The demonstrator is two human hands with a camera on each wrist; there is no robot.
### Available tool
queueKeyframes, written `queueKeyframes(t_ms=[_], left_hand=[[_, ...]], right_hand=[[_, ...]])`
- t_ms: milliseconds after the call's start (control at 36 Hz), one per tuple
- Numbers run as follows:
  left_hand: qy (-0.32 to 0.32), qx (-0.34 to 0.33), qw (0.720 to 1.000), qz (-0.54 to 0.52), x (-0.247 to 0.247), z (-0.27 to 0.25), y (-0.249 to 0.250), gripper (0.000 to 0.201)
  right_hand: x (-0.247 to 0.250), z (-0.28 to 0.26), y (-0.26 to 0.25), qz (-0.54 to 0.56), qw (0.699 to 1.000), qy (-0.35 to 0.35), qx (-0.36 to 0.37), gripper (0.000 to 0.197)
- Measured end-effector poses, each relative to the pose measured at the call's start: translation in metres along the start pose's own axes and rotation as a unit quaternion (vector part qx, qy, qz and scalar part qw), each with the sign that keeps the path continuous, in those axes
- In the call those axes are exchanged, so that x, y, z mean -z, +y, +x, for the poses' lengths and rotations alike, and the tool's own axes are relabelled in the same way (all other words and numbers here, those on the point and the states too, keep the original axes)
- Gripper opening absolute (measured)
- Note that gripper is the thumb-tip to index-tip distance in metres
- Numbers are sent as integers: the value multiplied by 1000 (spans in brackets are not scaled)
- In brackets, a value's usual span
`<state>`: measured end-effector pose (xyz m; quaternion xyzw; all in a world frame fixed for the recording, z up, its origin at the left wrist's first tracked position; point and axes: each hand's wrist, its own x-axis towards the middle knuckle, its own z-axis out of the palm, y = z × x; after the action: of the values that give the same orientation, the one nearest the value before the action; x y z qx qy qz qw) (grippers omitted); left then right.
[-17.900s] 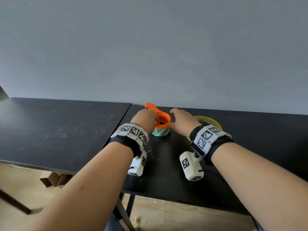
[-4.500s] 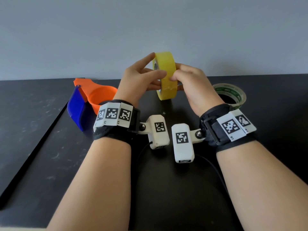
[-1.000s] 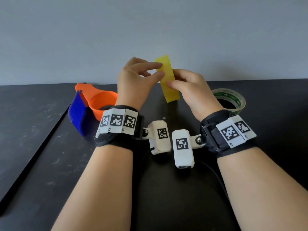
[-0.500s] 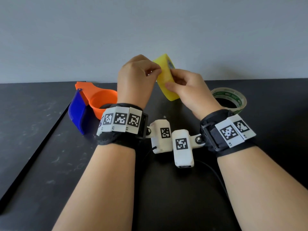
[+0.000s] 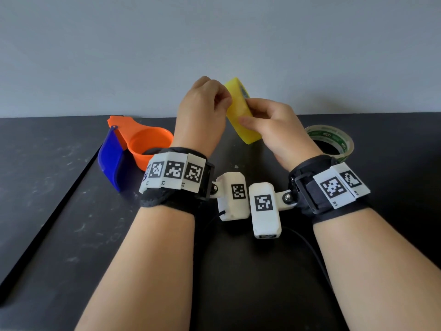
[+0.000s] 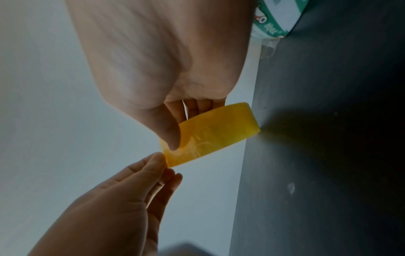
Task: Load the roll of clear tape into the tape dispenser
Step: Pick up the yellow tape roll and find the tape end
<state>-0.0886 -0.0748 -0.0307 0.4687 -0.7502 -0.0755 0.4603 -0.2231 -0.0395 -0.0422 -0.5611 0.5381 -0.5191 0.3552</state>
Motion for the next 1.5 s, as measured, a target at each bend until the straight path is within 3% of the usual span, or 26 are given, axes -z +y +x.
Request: queueKeyframes(t_ms=[444,583,806,1167,1361,1500], left_hand=[[27,8,997,-66,-1,-1,1,11],[34,23,995,-94,1,-2,-1,26],[71,6,996,-60,3,-3,-2,10],[26,-12,1000,12,2,-1,-3,12],[-4,23,999,23,-2,-2,1,15],[-28,64,997,-28,-3,-1,3,9]], right_hand=[[3,1,0,23,1000,2,-8,36],[5,0,-1,29,1000,2,-10,34],[2,-3,-3,7,1000,-12,8,22],[0,-4,-3,-4,1000,-14,13,26],[2,-3,-2,-15,1000,-9,18,30],[4,-4,-3,-22,999,-23,29,24]])
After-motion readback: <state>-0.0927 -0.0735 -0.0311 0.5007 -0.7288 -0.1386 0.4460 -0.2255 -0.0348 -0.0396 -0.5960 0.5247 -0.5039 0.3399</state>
